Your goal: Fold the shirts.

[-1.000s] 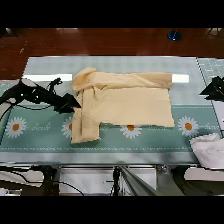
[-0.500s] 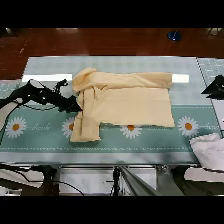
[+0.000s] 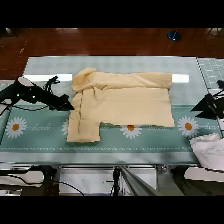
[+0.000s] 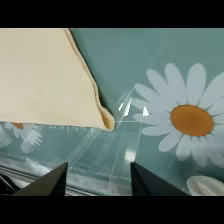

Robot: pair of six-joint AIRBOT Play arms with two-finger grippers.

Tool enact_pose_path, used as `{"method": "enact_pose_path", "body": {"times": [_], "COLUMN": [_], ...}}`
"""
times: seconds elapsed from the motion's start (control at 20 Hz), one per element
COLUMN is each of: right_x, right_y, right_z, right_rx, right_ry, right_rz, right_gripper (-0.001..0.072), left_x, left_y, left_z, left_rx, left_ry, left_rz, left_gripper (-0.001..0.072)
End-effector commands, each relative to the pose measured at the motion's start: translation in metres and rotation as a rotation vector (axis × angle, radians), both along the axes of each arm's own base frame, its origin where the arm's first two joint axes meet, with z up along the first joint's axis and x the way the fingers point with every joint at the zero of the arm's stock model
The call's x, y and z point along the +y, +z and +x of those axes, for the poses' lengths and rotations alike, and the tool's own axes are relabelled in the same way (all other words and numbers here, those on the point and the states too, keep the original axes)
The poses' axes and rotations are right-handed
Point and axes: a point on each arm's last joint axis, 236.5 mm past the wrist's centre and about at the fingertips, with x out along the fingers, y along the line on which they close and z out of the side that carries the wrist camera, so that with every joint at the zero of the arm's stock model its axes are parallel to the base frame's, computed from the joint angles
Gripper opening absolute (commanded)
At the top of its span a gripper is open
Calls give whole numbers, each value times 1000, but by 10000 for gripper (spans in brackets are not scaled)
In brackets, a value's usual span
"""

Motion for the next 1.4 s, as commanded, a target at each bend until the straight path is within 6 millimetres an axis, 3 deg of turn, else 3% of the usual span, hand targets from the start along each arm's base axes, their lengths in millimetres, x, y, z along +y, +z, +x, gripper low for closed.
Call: {"method": "enact_pose_path", "body": {"times": [0.0,0.25,0.4,0.7,0.75,0.8,0.85,0.95,1.05,1.15,1.25,1.35], "right_x": [23,27,40,81,87,91,97,108,116,113,109,107], "right_y": [-30,-62,-79,-96,-98,-100,-101,-99,-81,-44,14,94], "right_z": [-24,-29,-31,4,10,14,17,18,27,43,62,80], "right_rx": [42,41,33,-64,-76,-84,-96,-104,-168,-297,-463,-665], "right_ry": [2,-52,-32,54,62,67,83,112,113,104,114,114], "right_rz": [77,41,23,-65,-85,-103,-113,-103,-81,-102,-150,-207], "right_gripper": [466,463,462,458,376,250,48,16,16,15,15,15], "left_x": [0,0,-1,-4,-5,-5,-5,-5,-6,-9,-12,-14], "left_y": [6,6,7,10,10,10,10,10,15,34,71,131], "left_z": [-1,-2,-2,-2,-2,-2,-2,-2,-3,4,23,46], "left_rx": [6,9,9,12,13,14,14,13,16,-13,-112,-262], "left_ry": [7,5,8,12,10,10,10,10,0,-11,-8,18], "left_rz": [-17,-18,-22,-41,-42,-42,-42,-42,-53,-79,-104,-132], "left_gripper": [29,29,29,28,29,29,29,29,28,28,27,28]}}
